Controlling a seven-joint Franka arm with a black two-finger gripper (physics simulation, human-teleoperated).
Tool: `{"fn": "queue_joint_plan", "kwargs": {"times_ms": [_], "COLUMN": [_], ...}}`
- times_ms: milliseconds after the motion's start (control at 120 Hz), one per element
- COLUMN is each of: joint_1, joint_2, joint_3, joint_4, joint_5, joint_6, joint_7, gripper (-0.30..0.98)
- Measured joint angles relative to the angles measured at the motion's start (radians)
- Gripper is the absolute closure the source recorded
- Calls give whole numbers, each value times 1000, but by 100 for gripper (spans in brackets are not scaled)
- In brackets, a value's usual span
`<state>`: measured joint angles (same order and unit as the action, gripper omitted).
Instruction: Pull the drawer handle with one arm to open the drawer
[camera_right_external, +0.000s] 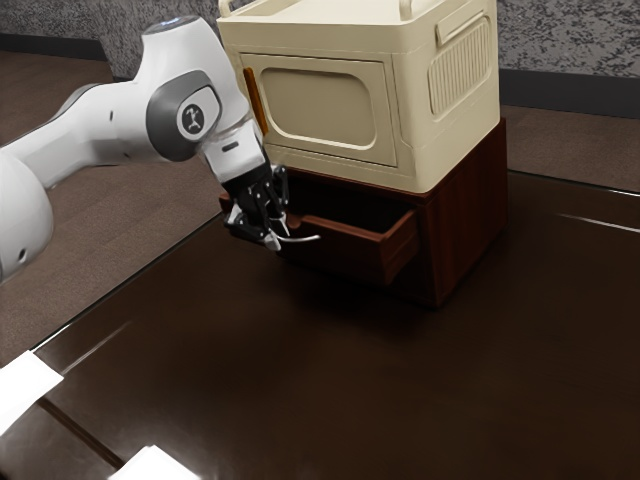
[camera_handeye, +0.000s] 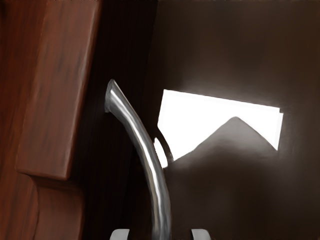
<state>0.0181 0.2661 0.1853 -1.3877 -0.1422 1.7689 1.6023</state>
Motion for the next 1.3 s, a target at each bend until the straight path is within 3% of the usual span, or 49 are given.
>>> {"fn": "queue_joint_plan", "kwargs": {"times_ms": [558, 1300], "joint_1": [-2, -19], "joint_2": [-31, -143], "joint_3": [-2, -10], "joint_4": [-23, -198], "joint_5": [-6, 4], "joint_6": [-11, 24], "joint_7": [-23, -58], "gripper": [72, 76]}}
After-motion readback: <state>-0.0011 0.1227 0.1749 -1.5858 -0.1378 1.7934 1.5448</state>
